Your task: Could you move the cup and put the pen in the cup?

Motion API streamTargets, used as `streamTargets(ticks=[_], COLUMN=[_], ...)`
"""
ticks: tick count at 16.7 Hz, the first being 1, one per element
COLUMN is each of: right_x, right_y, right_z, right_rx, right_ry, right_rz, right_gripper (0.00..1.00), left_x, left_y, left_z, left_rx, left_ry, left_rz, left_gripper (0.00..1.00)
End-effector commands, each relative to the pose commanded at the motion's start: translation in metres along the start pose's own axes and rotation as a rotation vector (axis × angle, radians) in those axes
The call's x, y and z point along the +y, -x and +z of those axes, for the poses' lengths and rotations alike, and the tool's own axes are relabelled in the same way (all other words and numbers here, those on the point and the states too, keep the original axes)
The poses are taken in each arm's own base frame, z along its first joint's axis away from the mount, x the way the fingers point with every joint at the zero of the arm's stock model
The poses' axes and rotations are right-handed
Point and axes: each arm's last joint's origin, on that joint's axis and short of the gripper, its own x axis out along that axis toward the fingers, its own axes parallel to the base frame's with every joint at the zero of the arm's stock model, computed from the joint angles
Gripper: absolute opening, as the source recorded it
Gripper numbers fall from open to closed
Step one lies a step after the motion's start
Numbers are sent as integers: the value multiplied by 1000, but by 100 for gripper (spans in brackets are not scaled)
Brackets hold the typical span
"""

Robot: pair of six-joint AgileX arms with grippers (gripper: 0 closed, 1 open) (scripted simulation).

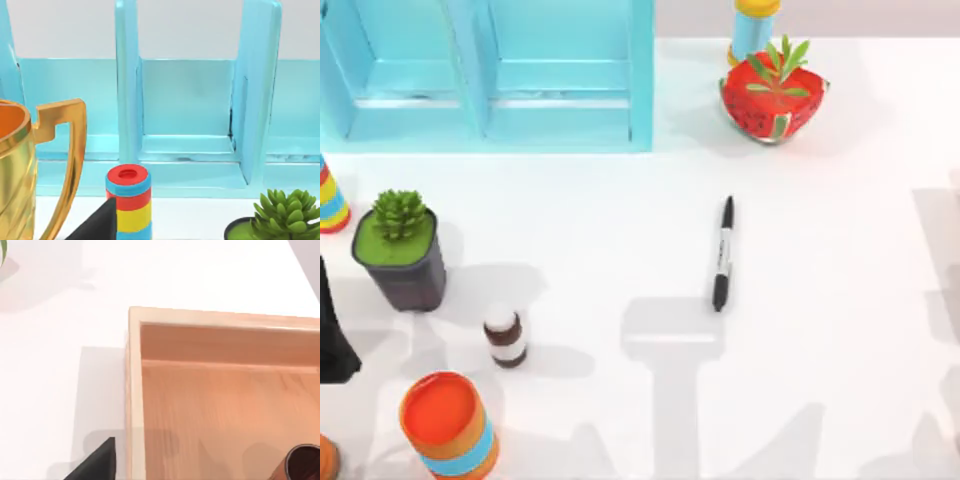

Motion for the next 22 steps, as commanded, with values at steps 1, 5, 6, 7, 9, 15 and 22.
streamTargets(ticks=[1,5,6,7,9,15,22], right_x=[-7,-44,-55,-65,-83,-123,-132], right_y=[-5,-49,-64,-78,-106,-168,-176], right_z=[17,69,77,83,91,85,83], right_rx=[76,434,525,608,750,1047,1082], right_ry=[9,16,15,16,24,4,-14], right_rz=[-11,-36,-32,-24,17,162,172], right_gripper=[100,100,100,100,100,100,100], left_x=[0,0,0,0,0,0,0], left_y=[0,0,0,0,0,0,0], left_z=[0,0,0,0,0,0,0], left_rx=[0,0,0,0,0,0,0], left_ry=[0,0,0,0,0,0,0], left_rz=[0,0,0,0,0,0,0], left_gripper=[100,100,100,100,100,100,100])
